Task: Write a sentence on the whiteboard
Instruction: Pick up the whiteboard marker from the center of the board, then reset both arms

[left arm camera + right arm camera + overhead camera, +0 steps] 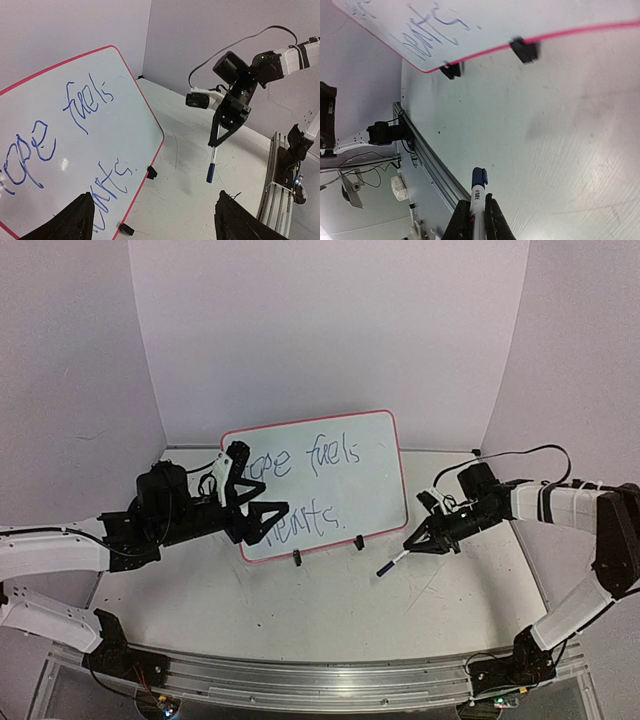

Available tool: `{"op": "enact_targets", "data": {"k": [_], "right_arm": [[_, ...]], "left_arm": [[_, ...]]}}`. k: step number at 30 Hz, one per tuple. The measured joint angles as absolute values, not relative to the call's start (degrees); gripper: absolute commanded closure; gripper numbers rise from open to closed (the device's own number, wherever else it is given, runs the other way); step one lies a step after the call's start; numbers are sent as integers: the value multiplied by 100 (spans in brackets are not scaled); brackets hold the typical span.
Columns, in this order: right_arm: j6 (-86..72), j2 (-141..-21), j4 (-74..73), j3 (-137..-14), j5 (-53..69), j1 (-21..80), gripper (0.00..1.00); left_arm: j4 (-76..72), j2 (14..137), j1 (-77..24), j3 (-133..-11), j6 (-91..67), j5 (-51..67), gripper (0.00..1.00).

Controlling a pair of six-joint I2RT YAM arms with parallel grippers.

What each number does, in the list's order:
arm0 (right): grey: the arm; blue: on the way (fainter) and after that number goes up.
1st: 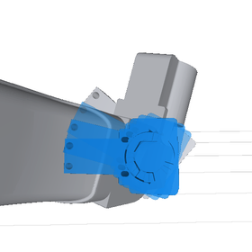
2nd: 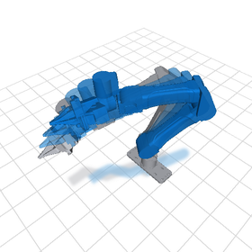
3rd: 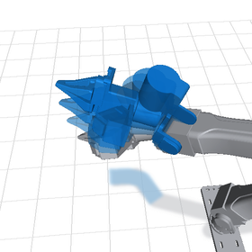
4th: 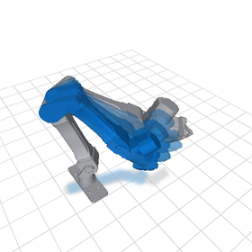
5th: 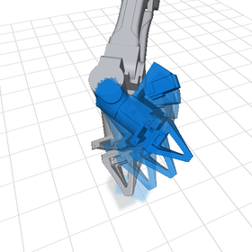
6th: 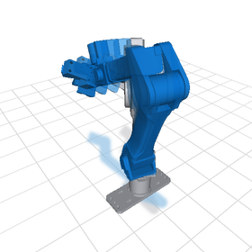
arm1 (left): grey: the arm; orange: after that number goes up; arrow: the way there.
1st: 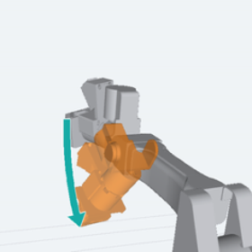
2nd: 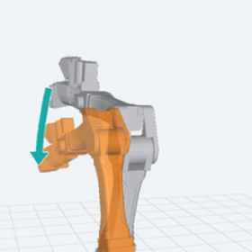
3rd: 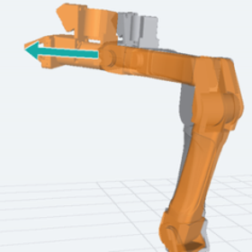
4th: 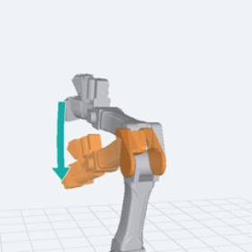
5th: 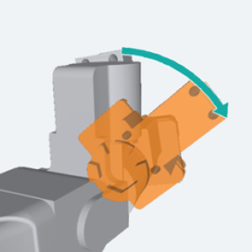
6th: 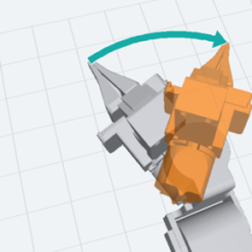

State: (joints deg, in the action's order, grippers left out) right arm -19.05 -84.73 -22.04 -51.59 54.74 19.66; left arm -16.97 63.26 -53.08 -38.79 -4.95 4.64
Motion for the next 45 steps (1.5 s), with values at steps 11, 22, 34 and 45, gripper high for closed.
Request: {"op": "enact_targets", "data": {"k": [11, 22, 34, 45], "right_arm": [[-2198, -9872, -3260, -4895, 5660, 965, 79], [-2353, -10189, -3498, -5269, 4388, 840, 39], [-2102, -7063, -3535, -6025, 1909, 840, 2], [-1175, -4731, -3162, -7258, 362, 840, 2]], "left_arm": [[-1643, 6626, -5242, -4154, -1249, 543, 18], [-1179, 5245, -5242, -4080, -1166, 252, 12], [379, 5271, -5129, -5129, -1090, -2545, 5], [751, 5734, -5052, -7244, -290, -3597, 1]]}}
